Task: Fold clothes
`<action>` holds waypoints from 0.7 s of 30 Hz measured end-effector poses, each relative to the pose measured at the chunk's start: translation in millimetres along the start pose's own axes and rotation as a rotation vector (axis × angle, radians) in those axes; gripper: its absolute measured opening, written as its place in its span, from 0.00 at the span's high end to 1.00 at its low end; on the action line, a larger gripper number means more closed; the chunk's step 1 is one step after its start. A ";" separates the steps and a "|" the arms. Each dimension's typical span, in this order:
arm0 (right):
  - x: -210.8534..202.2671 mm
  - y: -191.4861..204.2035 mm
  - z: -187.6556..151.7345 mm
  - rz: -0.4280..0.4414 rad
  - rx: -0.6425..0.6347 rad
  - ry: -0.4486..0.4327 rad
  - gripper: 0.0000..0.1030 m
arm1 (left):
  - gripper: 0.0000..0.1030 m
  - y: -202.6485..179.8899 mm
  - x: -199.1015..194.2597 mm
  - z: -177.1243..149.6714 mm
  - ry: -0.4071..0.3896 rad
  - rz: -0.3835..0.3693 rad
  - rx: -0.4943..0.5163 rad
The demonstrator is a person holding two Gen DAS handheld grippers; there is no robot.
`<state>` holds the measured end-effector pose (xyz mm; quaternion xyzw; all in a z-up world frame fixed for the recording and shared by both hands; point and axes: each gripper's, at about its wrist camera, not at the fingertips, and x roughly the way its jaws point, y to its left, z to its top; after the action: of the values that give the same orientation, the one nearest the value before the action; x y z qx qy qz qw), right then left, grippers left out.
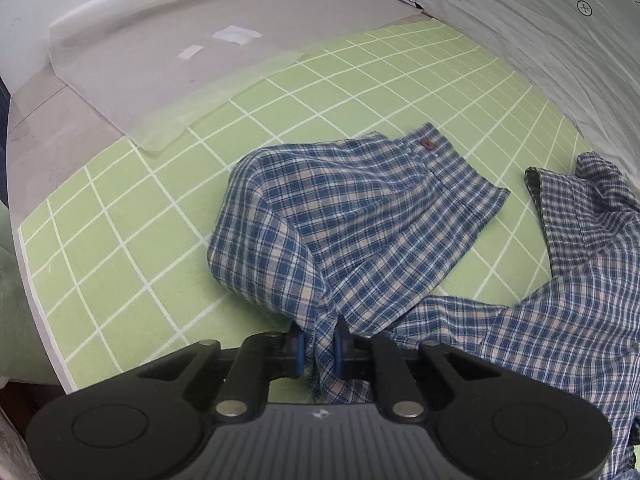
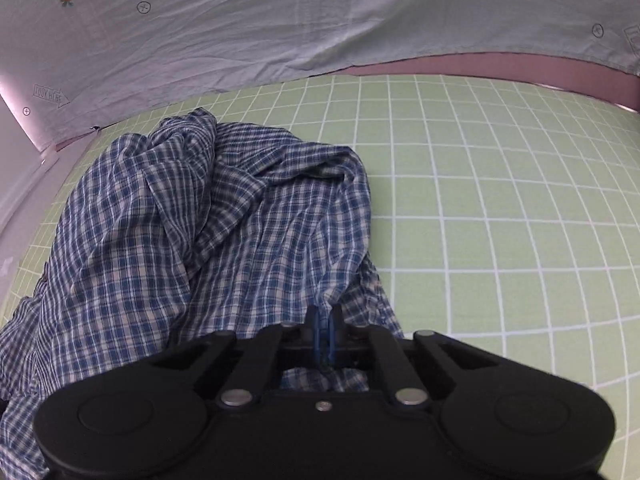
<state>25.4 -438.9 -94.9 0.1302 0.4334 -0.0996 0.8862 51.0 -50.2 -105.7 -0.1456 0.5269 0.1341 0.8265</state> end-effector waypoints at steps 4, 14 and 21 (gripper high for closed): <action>-37.0 -50.7 -2.0 -0.266 0.002 -0.066 0.97 | 0.94 -9.7 5.6 8.3 -0.051 0.031 0.028; -105.9 -181.3 -26.3 -0.719 0.166 -0.128 0.97 | 0.95 -24.9 26.6 75.2 -0.140 0.117 0.119; -100.3 -218.2 -39.9 -0.702 0.277 -0.088 0.90 | 0.84 -32.6 28.8 95.2 -0.144 0.127 -0.001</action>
<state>-127.9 -626.3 -70.4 0.0879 0.3954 -0.4603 0.7900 154.2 -41.9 -90.4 -0.1023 0.4742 0.1967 0.8520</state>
